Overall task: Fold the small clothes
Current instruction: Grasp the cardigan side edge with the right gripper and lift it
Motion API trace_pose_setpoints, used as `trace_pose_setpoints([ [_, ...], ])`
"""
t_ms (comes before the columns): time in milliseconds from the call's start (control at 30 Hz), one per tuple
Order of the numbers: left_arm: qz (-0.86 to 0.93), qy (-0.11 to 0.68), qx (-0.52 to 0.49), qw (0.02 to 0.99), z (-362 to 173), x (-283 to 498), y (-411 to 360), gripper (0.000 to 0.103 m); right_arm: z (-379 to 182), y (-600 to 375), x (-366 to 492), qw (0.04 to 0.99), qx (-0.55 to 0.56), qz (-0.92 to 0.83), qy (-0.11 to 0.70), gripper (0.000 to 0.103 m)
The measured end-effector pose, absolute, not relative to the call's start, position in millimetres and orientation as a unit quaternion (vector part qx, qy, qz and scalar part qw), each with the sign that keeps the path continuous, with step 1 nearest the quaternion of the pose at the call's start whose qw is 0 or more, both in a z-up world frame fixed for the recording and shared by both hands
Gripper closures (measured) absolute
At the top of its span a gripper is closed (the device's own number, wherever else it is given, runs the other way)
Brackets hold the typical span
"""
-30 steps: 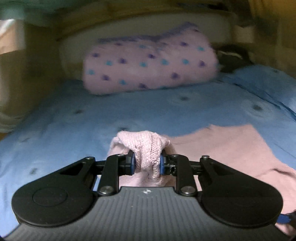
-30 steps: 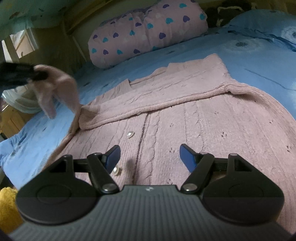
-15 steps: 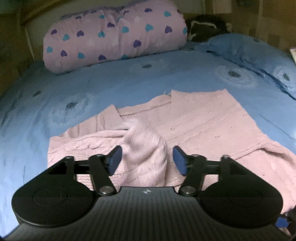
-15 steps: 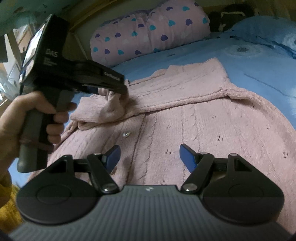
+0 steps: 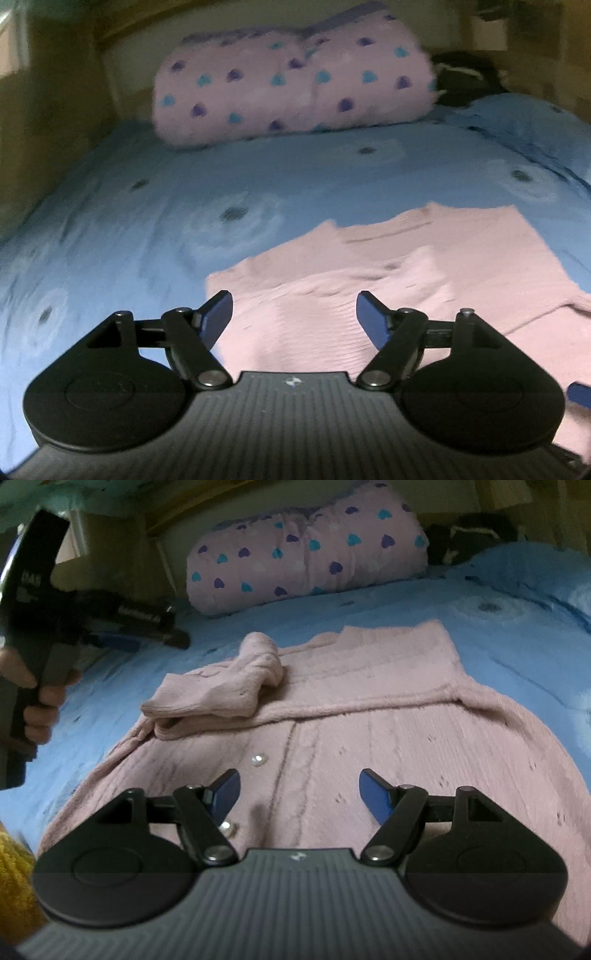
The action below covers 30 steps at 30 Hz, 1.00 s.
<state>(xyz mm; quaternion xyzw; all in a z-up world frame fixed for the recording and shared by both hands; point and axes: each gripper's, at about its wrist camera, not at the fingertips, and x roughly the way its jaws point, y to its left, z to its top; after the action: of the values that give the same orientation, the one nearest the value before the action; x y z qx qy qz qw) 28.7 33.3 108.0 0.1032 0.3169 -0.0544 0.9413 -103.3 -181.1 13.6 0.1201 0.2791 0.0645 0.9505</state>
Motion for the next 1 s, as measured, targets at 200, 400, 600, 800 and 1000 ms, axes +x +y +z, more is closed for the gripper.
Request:
trace_pose_setpoints([
  [200, -0.011, 0.355, 0.062, 0.933, 92.5, 50.3, 78.6, 0.025, 38.5, -147.0, -78.4, 0.959, 0.041, 0.090, 0.266, 0.030],
  [400, -0.003, 0.358, 0.039, 0.933, 77.6, 55.3, 106.3, 0.024, 53.3, -101.2, -35.4, 0.957, -0.012, 0.139, 0.256, 0.030],
  [600, -0.008, 0.374, 0.013, 0.928, 67.1, 60.3, 116.7, 0.024, 44.8, -64.5, 2.9, 0.947, -0.060, 0.169, 0.265, 0.030],
  [800, 0.009, 0.366, -0.003, 0.930, 70.1, 61.7, 127.0, 0.024, 26.2, -37.4, 26.9, 0.939, -0.092, 0.189, 0.273, 0.032],
  [1000, 0.015, 0.355, -0.011, 0.935, 76.7, 63.5, 127.5, 0.024, 31.3, -52.3, 27.2, 0.946, -0.046, 0.177, 0.267, 0.090],
])
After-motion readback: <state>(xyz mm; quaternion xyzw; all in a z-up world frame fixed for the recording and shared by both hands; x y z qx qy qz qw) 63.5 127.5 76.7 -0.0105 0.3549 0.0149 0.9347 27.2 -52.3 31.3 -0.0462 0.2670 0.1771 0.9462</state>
